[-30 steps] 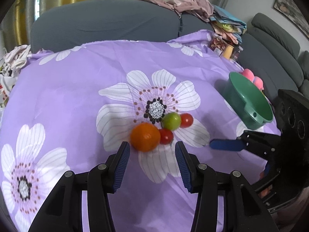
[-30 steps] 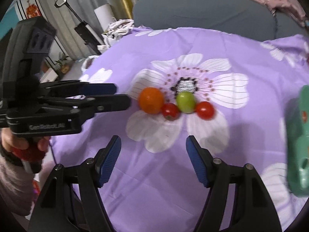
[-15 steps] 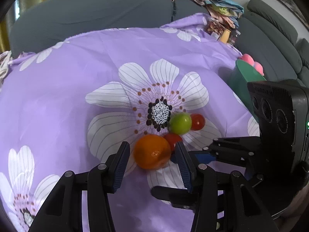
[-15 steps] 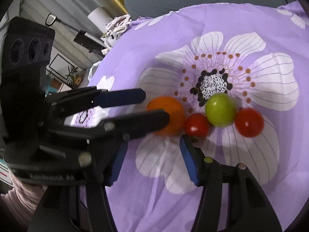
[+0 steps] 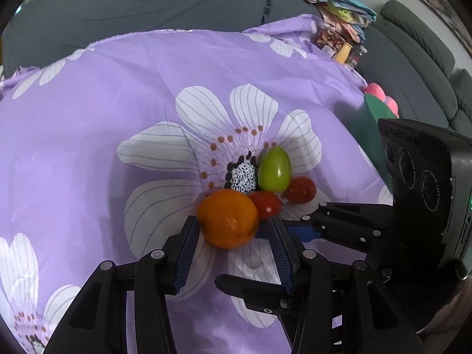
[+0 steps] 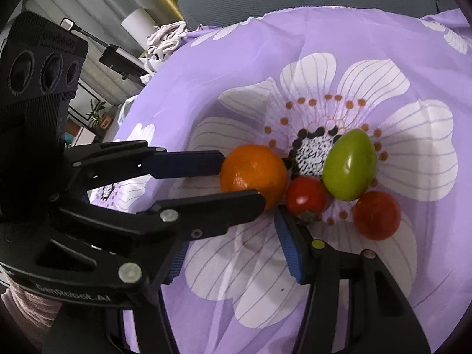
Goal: Organize fruits
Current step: 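Close the left gripper around the orange and lift it, then carry the orange with the left gripper over the green bowl and release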
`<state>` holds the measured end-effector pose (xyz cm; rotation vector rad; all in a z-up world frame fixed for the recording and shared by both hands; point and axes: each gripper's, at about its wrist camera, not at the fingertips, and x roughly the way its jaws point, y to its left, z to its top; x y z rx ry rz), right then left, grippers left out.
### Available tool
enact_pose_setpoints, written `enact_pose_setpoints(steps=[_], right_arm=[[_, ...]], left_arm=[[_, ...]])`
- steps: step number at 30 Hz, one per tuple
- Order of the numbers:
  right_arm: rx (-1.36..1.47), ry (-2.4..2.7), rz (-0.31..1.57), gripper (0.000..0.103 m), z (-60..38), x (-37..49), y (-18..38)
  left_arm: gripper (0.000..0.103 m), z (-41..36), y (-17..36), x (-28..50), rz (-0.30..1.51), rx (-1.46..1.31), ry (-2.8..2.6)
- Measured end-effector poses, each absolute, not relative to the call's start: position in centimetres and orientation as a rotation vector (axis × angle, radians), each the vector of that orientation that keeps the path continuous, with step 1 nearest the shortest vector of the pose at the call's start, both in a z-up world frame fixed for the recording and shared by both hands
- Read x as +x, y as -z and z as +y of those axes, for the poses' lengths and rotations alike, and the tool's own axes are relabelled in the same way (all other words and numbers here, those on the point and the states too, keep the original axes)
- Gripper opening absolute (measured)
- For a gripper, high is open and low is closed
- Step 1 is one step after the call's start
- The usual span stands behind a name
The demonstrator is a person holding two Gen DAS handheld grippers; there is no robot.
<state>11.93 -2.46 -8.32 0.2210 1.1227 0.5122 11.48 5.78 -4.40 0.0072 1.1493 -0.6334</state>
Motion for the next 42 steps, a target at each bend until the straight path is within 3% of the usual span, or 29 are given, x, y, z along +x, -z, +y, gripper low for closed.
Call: enact_pose_setpoints(steps=[10, 13, 42], right_arm=[[0.171, -0.478, 1.104, 0.058, -2.8, 13.7, 8.0], [0.164, -0.488, 1.104, 0.047, -2.6, 14.0, 8.0], [0.205, -0.510, 0.951, 0.045, -6.3, 8.0, 3.6]], left_arm=[[0.048, 6.1, 5.7, 13.7, 1.215, -0.099, 0.652], [0.045, 6.1, 5.8, 13.9, 1.218, -0.104, 0.648], [0.043, 2.1, 0.2, 8.9, 1.094, 0.002, 0.650]])
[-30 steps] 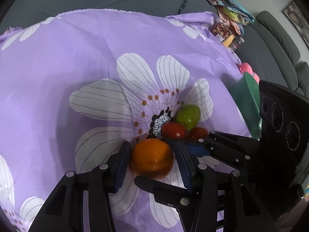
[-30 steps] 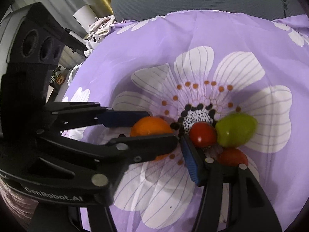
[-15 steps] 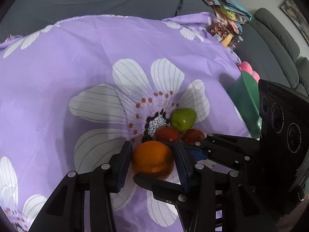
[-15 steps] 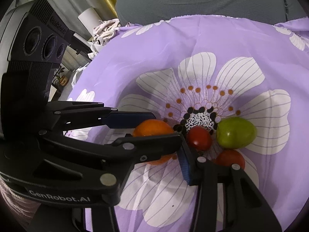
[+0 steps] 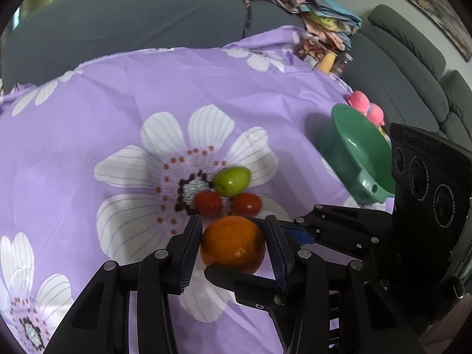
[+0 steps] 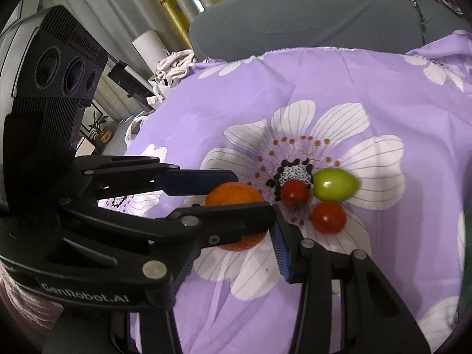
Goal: Organize fruits
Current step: 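Carry the orange with the left gripper over the green bowl and release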
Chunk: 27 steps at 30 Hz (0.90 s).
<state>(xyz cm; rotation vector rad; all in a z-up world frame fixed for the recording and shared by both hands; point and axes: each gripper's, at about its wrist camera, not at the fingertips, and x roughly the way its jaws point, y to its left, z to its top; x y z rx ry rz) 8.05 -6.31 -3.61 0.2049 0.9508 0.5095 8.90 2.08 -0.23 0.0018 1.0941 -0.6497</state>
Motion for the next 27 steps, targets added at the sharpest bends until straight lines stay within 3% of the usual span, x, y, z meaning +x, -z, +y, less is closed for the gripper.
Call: enact_pose_setpoints(steps=[27], right_arm=[[0.268, -0.347, 0.786, 0.045, -17.3, 0.4, 0.0]], left_arm=[[0.043, -9.5, -3.7, 3.5, 0.975, 0.147, 0.824]])
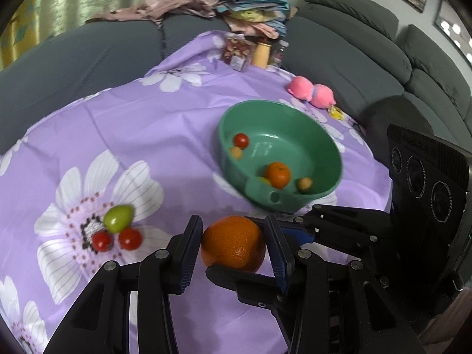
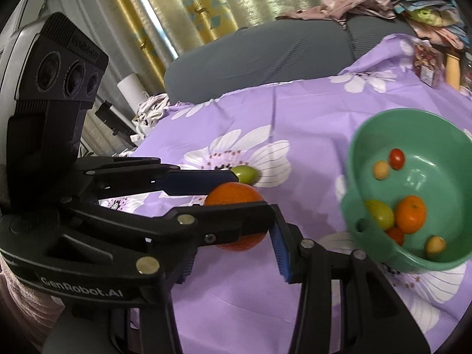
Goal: Organize fruits
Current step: 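Carry the orange with the left gripper over the green bowl and release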
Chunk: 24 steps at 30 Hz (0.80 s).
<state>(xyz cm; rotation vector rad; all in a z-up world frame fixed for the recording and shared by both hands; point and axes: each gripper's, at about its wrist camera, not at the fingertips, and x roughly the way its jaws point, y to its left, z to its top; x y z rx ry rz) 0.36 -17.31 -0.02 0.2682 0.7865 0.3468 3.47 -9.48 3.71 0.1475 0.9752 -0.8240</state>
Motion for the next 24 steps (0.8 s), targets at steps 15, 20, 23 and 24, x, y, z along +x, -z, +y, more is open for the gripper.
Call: enact_pose_setpoints(steps=[15, 20, 23, 24], right_arm=[[0.360, -0.251, 0.690, 0.045, -24.1, 0.0, -1.0], [0.391, -0.223, 0.680, 0.045, -26.4, 0.2, -0.6], [0.409, -0.204, 0.679, 0.045, -27.8, 0.2, -0.1], [0.415, -0.198, 0.680, 0.045, -28.1, 0.2, 0.1]], left_arm=[[0.043, -16.9, -5.5, 3.6, 0.926, 0.271, 0.903], [0.043, -19.8, -5.2, 3.9, 0.931, 0.308, 0.931], [0.043, -20.9, -4.8, 4.0, 0.938, 0.322, 0.948], [0.043, -21.3, -4.7, 4.1, 0.941, 0.326, 0.953]])
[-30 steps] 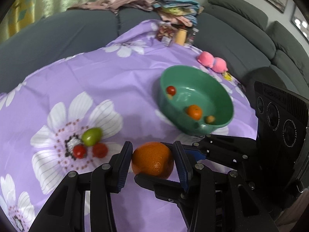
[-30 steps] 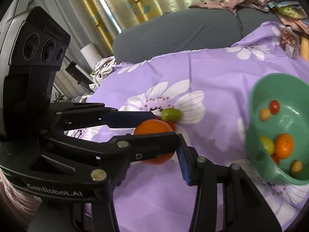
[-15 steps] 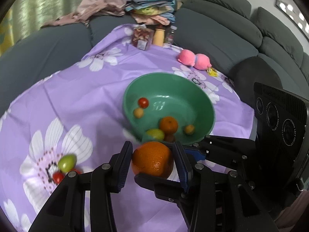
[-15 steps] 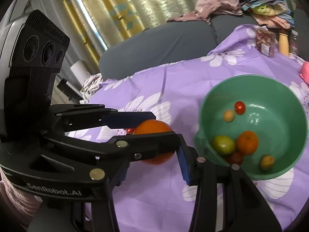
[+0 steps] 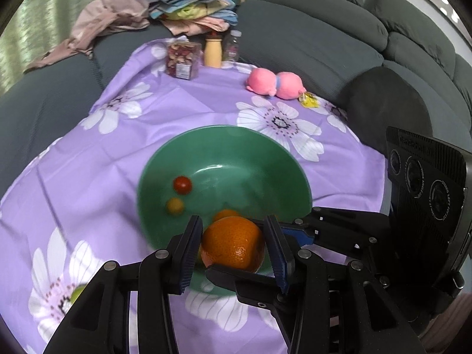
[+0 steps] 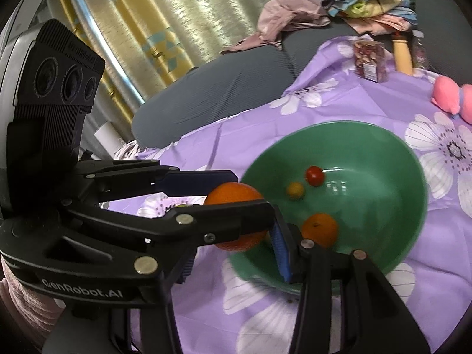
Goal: Organize fruits
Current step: 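Carry the orange with the left gripper over the green bowl and release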
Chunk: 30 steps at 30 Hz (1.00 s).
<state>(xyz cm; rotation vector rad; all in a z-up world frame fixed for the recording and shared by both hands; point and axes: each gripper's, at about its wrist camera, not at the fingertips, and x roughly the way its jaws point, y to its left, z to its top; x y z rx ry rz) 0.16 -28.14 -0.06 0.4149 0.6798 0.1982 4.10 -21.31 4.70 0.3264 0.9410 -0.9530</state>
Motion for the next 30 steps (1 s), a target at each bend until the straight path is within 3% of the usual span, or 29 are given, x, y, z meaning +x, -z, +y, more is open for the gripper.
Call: enact_pose_setpoints(steps=[30], right_arm=[[0.418, -0.124, 0.744, 0.047, -30.4, 0.4, 1.7]], left_arm=[[0.043, -24.2, -2.2, 5.1, 1.018, 0.314, 0.968]])
